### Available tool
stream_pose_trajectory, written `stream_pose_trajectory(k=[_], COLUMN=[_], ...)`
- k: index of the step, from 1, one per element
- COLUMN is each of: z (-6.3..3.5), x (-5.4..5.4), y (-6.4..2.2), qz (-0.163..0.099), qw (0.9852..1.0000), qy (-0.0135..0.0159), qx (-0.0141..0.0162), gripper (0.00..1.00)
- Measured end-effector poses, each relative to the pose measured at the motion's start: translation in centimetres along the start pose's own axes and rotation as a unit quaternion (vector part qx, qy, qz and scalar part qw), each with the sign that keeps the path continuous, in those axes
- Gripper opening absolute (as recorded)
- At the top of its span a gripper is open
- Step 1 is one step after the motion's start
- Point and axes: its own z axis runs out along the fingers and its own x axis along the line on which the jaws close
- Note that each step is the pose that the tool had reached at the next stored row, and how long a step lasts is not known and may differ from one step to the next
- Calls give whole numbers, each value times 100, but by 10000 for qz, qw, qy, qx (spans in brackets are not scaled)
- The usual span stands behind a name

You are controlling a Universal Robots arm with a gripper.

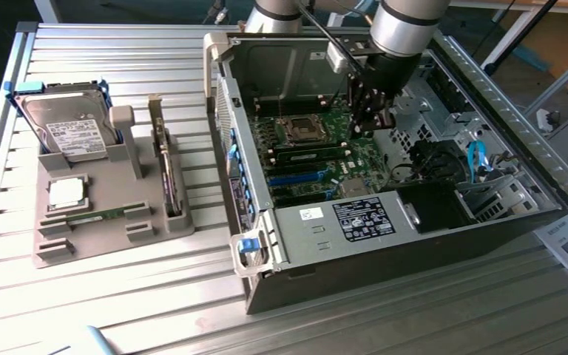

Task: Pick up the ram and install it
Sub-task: 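Press down the ram until it locks into place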

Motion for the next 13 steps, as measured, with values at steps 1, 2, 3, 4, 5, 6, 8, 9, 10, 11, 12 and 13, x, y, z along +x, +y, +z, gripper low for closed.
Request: stream_pose_trajectory(k=[1,2,3,4,5,6,8,9,10,11,12,13], z=[42,72,94,114,152,183,221,258,277,288,298,304], x=[-13,-23,-27,-32,-38,-42,-48,-52,-54,-55,-55,-55], y=[2,3,4,5,7,8,10,11,12,13,14,14], qz=[-1,-1,-1,-1,-1,-1,-1,-2,-2,-2,-2,-1], qw=[10000,10000,10000,10000,10000,10000,10000,10000,10000,10000,10000,10000], qy=[1,0,0,0,1,0,1,1,1,2,3,4], qx=[-5,-9,-12,-14,-21,-26,-32,-36,-39,-41,-43,-44], gripper=[11,11,11,11,11,11,11,11,11,11,11,11])
